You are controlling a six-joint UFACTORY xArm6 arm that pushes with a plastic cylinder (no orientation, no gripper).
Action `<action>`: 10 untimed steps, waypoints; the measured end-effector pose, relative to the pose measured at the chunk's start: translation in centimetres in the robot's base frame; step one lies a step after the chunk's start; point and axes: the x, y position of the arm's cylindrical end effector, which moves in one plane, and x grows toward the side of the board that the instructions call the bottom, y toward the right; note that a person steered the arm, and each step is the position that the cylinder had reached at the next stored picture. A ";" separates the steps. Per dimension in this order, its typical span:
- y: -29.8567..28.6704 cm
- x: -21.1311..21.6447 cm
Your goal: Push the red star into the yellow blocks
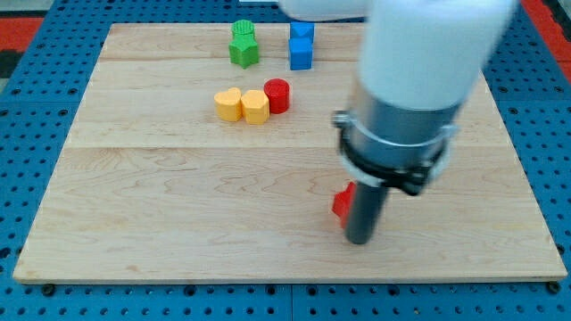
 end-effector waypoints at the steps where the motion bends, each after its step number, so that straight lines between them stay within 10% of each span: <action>1: 2.7 -1.3; 2: 6.3 -2.5; 6: -11.6 -1.0; 10: -19.0 -9.2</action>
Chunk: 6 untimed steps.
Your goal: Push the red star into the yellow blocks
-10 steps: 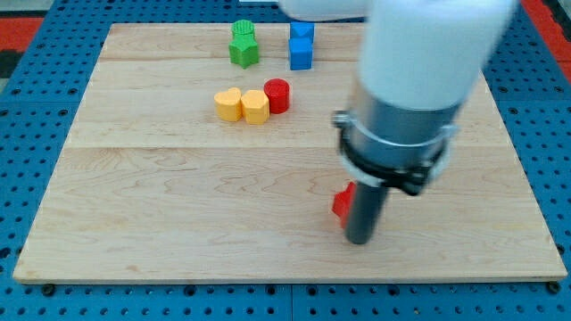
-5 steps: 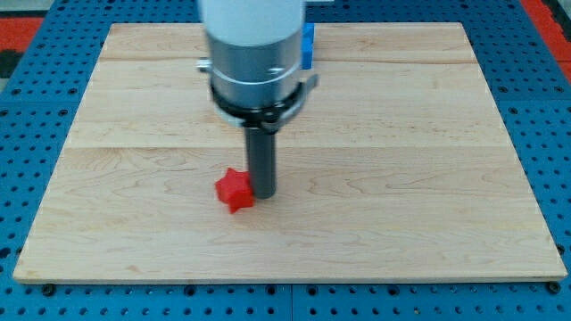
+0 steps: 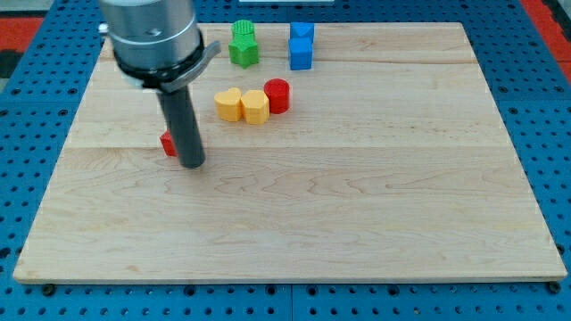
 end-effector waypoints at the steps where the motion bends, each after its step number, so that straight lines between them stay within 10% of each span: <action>1: -3.0 -0.4; 6: -5.4 -4.6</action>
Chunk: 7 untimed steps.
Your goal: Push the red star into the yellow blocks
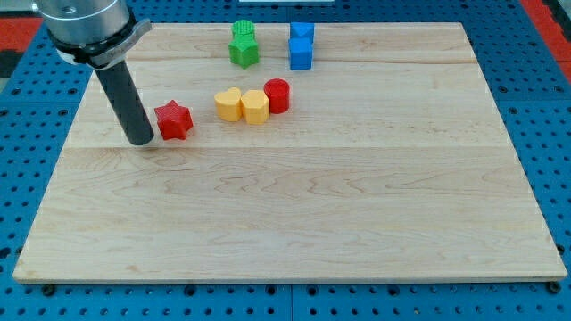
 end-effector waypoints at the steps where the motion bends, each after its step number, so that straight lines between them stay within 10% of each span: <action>1: 1.5 -2.5; 7: 6.3 -7.5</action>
